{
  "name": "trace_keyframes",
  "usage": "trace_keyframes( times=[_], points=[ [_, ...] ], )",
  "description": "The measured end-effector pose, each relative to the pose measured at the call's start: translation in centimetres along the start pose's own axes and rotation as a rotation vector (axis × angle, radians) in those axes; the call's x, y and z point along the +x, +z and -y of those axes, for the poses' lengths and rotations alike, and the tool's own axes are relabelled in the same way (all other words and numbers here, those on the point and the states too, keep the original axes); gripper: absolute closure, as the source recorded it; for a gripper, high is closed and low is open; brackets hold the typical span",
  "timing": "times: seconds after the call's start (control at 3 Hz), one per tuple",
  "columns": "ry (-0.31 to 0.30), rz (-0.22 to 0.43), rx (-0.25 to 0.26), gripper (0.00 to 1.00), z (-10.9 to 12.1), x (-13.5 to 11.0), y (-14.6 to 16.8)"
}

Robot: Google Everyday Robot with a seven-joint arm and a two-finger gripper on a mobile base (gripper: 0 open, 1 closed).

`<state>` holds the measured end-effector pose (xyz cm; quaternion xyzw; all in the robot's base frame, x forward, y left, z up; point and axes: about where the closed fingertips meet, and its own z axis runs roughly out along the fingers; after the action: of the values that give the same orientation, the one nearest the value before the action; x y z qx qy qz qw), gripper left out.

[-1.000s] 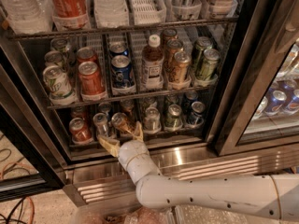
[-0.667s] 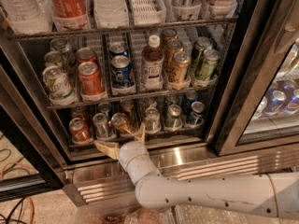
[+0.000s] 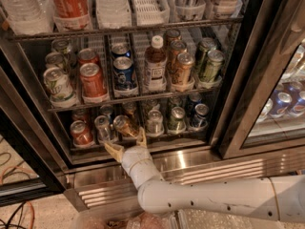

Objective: Pick orange can from bottom shelf of fridge

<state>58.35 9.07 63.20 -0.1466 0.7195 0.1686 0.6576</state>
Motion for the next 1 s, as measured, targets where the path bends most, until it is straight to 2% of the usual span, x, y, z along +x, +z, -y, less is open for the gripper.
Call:
trace_keyframes(
  times=[0.33, 1.0],
  points=[
    [-0.009, -0.002, 0.004, 0.34, 0.1, 0.4, 0.3],
    [-0.050, -0.015, 0.017, 0.29, 0.5, 1.6, 1.8]
  ],
)
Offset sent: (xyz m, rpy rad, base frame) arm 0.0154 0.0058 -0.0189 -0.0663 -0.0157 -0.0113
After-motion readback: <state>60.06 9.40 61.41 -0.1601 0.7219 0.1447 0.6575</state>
